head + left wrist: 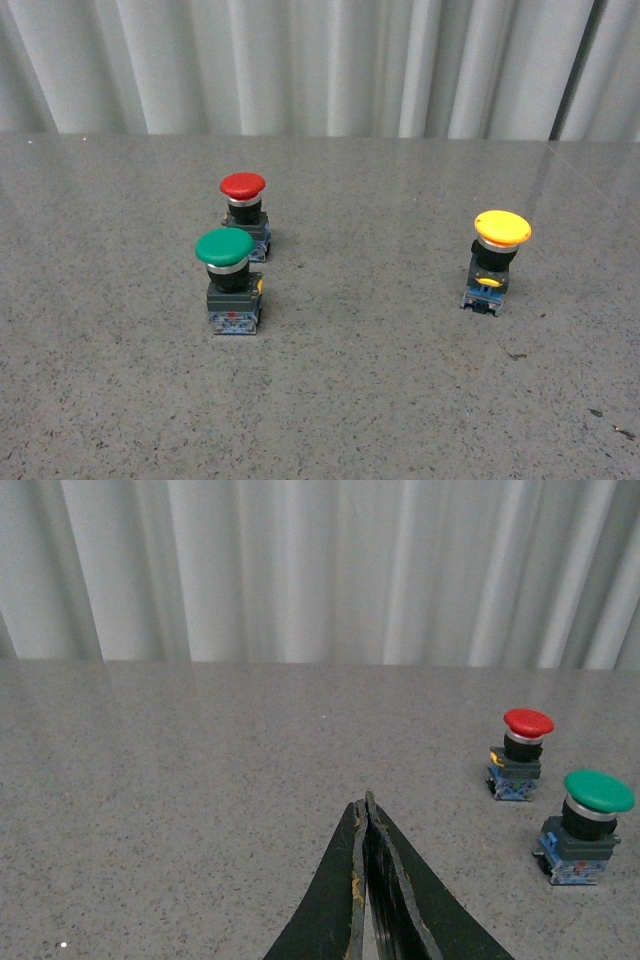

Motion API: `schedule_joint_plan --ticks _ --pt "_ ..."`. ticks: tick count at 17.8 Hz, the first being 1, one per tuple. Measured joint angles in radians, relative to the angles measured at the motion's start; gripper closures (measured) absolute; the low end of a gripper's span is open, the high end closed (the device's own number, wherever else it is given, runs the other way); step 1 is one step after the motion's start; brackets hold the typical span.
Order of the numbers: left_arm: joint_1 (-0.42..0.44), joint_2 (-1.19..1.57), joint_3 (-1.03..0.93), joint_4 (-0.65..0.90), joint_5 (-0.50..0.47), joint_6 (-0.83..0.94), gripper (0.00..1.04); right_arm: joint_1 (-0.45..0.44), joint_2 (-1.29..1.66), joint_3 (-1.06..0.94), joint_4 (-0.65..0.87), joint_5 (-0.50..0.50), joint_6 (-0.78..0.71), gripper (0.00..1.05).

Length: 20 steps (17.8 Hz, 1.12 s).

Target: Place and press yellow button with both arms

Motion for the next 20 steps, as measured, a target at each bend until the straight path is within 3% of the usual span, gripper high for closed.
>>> schedule_joint_plan --ticks 3,5,11,12,14,18,20 --pt "0.0 -0.036 0.0 -0.037 0.0 0.0 1.03 0.0 0.0 0.0 0.0 0.0 0.0 0.07" --pt "0.0 -0.176 0.0 -0.223 -0.002 0.0 1.03 0.0 0.0 0.0 0.0 0.0 0.0 0.07" --pt "0.0 -0.195 0.0 -0.212 0.0 0.0 1.03 0.0 0.0 0.0 0.0 0.0 0.0 0.07" --pt "0.0 -0.195 0.0 -0.212 -0.001 -0.002 0.96 0.0 0.0 0.0 0.0 0.0 0.0 0.07" --pt "0.0 -0.195 0.0 -0.212 -0.001 -0.002 0.7 0.0 0.0 0.0 0.0 0.0 0.0 0.07" --pt "0.0 -0.195 0.0 -0.212 -0.001 -0.002 0.41 0.0 0.0 0.0 0.0 0.0 0.0 0.07" --pt "0.0 -0.195 0.0 -0.212 -0.001 -0.002 0.2 0.0 0.0 0.0 0.0 0.0 0.0 0.07"
